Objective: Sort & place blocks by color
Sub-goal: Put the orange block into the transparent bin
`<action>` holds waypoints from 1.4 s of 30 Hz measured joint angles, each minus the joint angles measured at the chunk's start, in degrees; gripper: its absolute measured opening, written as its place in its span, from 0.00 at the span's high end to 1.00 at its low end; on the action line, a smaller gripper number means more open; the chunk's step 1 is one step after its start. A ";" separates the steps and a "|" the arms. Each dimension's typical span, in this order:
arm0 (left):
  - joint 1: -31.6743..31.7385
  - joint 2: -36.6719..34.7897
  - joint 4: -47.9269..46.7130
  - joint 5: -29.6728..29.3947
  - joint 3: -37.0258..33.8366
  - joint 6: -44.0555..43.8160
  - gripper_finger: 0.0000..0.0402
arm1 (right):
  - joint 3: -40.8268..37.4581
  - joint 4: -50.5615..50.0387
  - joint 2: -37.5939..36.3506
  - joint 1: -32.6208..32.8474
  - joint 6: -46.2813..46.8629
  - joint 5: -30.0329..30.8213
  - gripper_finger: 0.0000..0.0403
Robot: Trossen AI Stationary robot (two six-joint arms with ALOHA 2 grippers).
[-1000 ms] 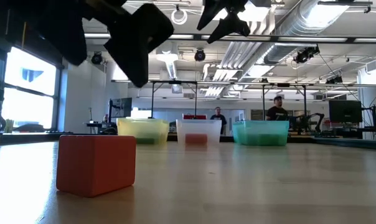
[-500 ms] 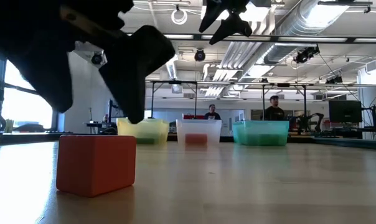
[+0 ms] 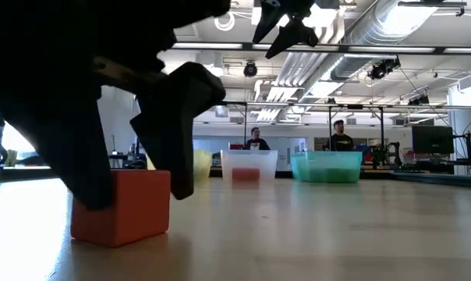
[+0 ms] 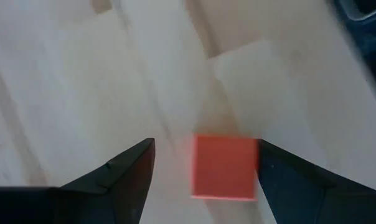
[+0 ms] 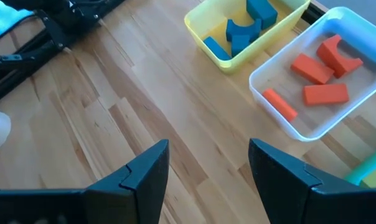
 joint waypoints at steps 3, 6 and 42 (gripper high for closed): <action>0.26 0.16 -0.22 -1.00 -0.13 0.26 0.39 | 0.00 -0.18 0.00 0.00 0.00 0.00 0.49; 0.52 0.14 -0.07 -0.79 -0.11 0.42 0.45 | 0.00 -0.55 0.00 0.00 0.00 0.00 0.49; 25.06 -8.57 -4.41 -0.62 -0.09 15.17 0.74 | 1.60 -7.92 -1.83 -9.28 -7.52 -0.22 0.49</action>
